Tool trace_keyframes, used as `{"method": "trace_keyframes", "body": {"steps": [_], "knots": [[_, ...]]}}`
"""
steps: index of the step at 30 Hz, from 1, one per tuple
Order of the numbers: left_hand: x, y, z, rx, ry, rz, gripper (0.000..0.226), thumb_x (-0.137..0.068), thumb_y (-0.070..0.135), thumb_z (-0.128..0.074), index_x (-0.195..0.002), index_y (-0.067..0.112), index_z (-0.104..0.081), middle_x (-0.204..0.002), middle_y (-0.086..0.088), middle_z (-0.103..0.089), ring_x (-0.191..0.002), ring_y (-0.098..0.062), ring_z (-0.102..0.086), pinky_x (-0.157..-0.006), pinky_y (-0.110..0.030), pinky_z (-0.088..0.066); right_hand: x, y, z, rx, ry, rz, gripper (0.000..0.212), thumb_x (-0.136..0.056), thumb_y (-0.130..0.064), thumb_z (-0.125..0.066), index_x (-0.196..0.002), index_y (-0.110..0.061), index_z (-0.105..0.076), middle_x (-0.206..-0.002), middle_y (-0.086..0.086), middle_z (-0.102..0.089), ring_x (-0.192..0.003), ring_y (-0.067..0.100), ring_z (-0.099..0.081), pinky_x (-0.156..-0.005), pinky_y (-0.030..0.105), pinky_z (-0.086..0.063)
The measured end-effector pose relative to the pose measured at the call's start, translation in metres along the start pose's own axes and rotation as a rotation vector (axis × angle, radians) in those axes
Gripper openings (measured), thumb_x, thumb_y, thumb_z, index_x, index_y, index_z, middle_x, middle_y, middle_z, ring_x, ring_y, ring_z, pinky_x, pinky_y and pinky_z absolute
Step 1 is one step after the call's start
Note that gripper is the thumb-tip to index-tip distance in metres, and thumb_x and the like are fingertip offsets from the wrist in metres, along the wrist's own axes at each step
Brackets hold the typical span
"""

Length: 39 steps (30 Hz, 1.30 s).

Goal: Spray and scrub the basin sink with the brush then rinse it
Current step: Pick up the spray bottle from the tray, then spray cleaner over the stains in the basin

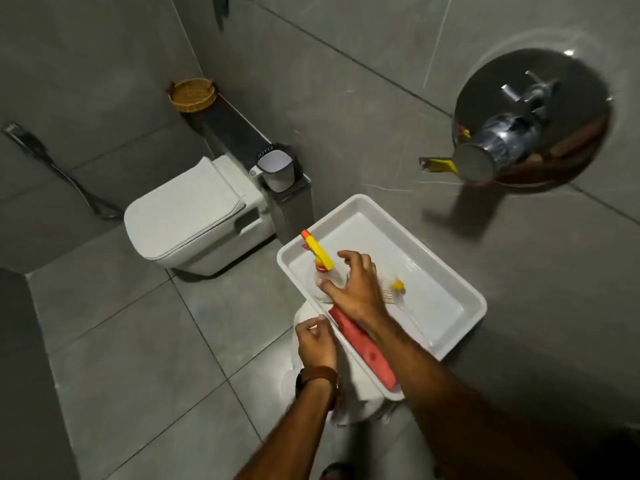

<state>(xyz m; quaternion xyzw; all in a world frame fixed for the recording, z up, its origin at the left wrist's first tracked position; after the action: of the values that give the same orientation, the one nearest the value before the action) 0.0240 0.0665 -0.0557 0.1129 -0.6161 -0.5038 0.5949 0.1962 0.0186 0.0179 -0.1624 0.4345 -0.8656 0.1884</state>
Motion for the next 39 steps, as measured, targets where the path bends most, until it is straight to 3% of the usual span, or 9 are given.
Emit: {"method": "trace_keyframes", "body": {"steps": [4,11,15,19,22,25,33,35,39], "knots": [[-0.015,-0.004,-0.01,0.026,-0.037,-0.042,0.017,-0.093,0.03,-0.061,-0.108,0.028,-0.053,-0.099,-0.006,-0.07,-0.093,-0.027,-0.068,-0.09,-0.049,-0.056,-0.031,-0.009,-0.036,-0.092,-0.05,-0.048,0.076,-0.07,-0.05,-0.083,-0.137,-0.045,-0.047,-0.134,-0.001,-0.042,-0.122,0.018,-0.04,-0.095,0.029,-0.036],[-0.033,0.006,-0.008,-0.03,-0.022,-0.085,0.023,-0.091,0.018,-0.064,-0.111,0.023,-0.053,-0.108,-0.01,-0.065,-0.09,-0.025,-0.066,-0.09,-0.046,-0.056,-0.041,-0.017,-0.059,-0.275,-0.165,-0.062,0.038,-0.095,-0.019,-0.066,-0.132,-0.024,-0.069,-0.128,0.0,-0.07,-0.117,0.02,-0.064,-0.107,0.041,-0.05],[-0.029,0.03,0.006,-0.045,0.092,-0.127,0.023,-0.098,0.027,-0.049,-0.119,0.02,-0.056,-0.126,-0.009,-0.054,-0.093,-0.017,-0.059,-0.094,-0.037,-0.05,-0.017,-0.027,-0.031,-0.433,-0.074,-0.085,0.034,-0.096,-0.012,-0.063,-0.128,-0.018,-0.072,-0.113,-0.019,-0.073,-0.103,-0.006,-0.066,-0.095,0.014,-0.05],[-0.003,0.058,-0.013,0.064,-0.06,-0.081,0.039,-0.099,0.046,-0.037,-0.12,0.023,-0.06,-0.119,-0.009,-0.066,-0.107,-0.028,-0.063,-0.099,-0.049,-0.051,0.01,-0.046,0.017,-0.556,0.023,-0.071,0.037,-0.096,-0.006,-0.061,-0.129,-0.02,-0.071,-0.117,-0.011,-0.076,-0.111,0.004,-0.068,-0.099,0.017,-0.051],[0.032,0.076,-0.028,0.143,-0.19,-0.085,0.04,-0.096,0.05,-0.039,-0.117,0.027,-0.065,-0.118,-0.002,-0.07,-0.105,-0.019,-0.066,-0.096,-0.04,-0.053,0.04,-0.058,0.059,-0.557,0.099,-0.05,0.035,-0.095,-0.013,-0.062,-0.114,-0.041,-0.073,-0.117,-0.012,-0.077,-0.112,0.005,-0.069,-0.098,0.022,-0.053],[0.076,0.081,-0.044,0.122,-0.3,-0.098,0.036,-0.092,0.056,-0.042,-0.102,0.037,-0.07,-0.103,0.012,-0.073,-0.094,-0.008,-0.069,-0.077,-0.028,-0.053,0.077,-0.056,0.103,-0.545,0.173,-0.059,0.035,-0.093,-0.021,-0.063,-0.107,-0.052,-0.071,-0.118,-0.014,-0.076,-0.113,0.007,-0.07,-0.101,0.033,-0.055],[0.215,0.044,-0.103,-0.168,-0.545,-0.14,0.05,-0.096,0.051,-0.043,-0.108,0.013,-0.071,-0.109,-0.01,-0.074,-0.103,-0.029,-0.068,-0.096,-0.048,-0.053,0.203,-0.031,0.237,-0.222,0.416,0.093,0.053,-0.082,-0.016,-0.069,-0.135,-0.015,-0.066,-0.143,-0.006,-0.061,-0.133,0.01,-0.055,-0.112,0.037,-0.046],[0.255,0.029,-0.115,-0.265,-0.613,-0.212,0.046,-0.097,0.047,-0.044,-0.103,0.012,-0.073,-0.105,-0.01,-0.075,-0.097,-0.025,-0.07,-0.09,-0.043,-0.056,0.243,-0.02,0.271,-0.141,0.466,0.111,0.056,-0.082,-0.021,-0.067,-0.139,-0.019,-0.063,-0.142,-0.009,-0.06,-0.132,0.012,-0.055,-0.111,0.036,-0.045],[0.338,-0.013,-0.132,-0.34,-0.761,-0.193,0.045,-0.094,0.05,-0.049,-0.078,0.015,-0.073,-0.081,-0.009,-0.076,-0.058,-0.007,-0.071,-0.045,-0.021,-0.051,0.319,0.011,0.329,-0.159,0.537,0.034,0.046,-0.088,-0.036,-0.065,-0.133,-0.027,-0.061,-0.126,-0.005,-0.069,-0.114,0.017,-0.065,-0.098,0.044,-0.053]]}}
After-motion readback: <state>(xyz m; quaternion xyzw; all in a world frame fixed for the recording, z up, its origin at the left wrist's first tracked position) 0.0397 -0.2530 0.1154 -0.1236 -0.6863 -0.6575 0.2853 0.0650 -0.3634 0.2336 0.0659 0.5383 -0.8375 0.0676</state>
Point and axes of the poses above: each hand's wrist, its own x-axis away from the middle knuckle, its own z-axis out of the back of the hand, y = z × x, the point moved 9 cm from there along -x, towards the middle knuckle
